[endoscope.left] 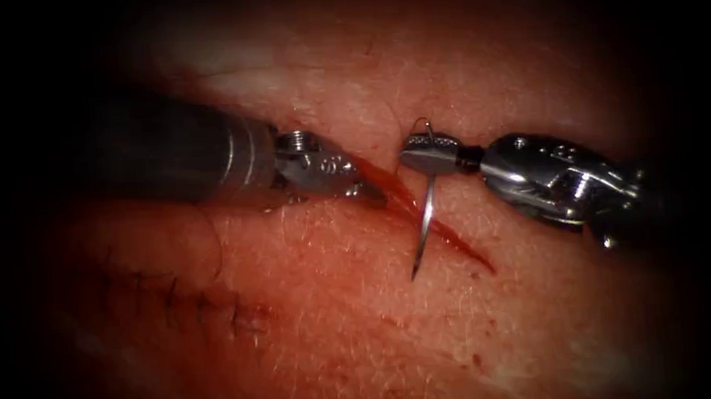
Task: Wound Closure
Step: Open the incision with the left gripper, then use the right gripper to throw the needle through the bottom of the cut
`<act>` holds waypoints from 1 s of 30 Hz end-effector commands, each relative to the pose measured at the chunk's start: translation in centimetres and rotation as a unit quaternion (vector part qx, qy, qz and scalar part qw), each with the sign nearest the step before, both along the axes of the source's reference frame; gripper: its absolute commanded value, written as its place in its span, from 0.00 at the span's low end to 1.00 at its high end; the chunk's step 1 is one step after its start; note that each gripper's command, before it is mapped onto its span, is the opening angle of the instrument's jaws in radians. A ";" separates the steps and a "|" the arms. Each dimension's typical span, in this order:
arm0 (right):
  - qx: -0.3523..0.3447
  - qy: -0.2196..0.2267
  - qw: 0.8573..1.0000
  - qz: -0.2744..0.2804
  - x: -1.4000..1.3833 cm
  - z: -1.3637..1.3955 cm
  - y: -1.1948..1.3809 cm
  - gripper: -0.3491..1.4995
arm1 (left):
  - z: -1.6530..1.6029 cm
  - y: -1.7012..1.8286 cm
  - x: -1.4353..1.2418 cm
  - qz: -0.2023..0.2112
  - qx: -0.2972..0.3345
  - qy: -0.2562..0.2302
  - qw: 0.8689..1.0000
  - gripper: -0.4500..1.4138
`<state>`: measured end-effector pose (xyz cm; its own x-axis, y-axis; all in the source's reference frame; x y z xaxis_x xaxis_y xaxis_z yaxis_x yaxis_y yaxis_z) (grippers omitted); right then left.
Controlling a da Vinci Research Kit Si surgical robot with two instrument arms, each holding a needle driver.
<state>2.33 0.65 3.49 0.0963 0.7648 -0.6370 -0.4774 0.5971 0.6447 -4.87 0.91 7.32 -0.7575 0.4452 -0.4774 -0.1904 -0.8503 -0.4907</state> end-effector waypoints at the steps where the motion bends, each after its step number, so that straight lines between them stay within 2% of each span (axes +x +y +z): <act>1: -0.010 0.000 1.000 -0.005 0.06 0.06 -0.05 0.00 | 0.07 -0.04 -0.07 0.003 0.004 0.005 1.000 0.00; 6: -0.025 0.000 1.000 -0.011 0.06 0.07 -0.05 0.00 | 0.08 -0.01 -0.12 0.032 0.022 0.043 0.998 0.00; 8: -0.030 -0.002 0.999 -0.014 0.06 0.08 -0.05 0.00 | 0.09 -0.02 -0.14 0.055 0.041 0.072 0.995 0.00; 13: -0.052 -0.003 0.999 -0.017 0.06 0.09 -0.04 0.00 | 0.11 -0.02 -0.17 0.099 0.080 0.138 0.982 0.00; 15: -0.069 -0.003 0.997 -0.019 0.06 0.13 -0.04 0.00 | 0.12 0.01 -0.20 0.108 0.095 0.165 0.976 0.04; 18: -0.082 -0.006 0.996 -0.022 0.06 0.17 -0.04 0.00 | 0.14 0.04 -0.23 0.113 0.099 0.175 0.973 0.04; 20: -0.093 -0.006 0.995 -0.022 0.05 0.20 -0.03 0.00 | 0.15 0.05 -0.24 0.113 0.103 0.178 0.972 0.00; 26: -0.145 -0.048 0.988 -0.003 0.07 0.34 0.05 0.00 | 0.07 -0.08 -0.23 0.113 0.106 0.178 0.972 0.00; 30: -0.155 -0.060 0.986 0.006 0.08 0.40 0.05 0.00 | 0.01 -0.16 -0.24 0.115 0.109 0.175 0.972 0.00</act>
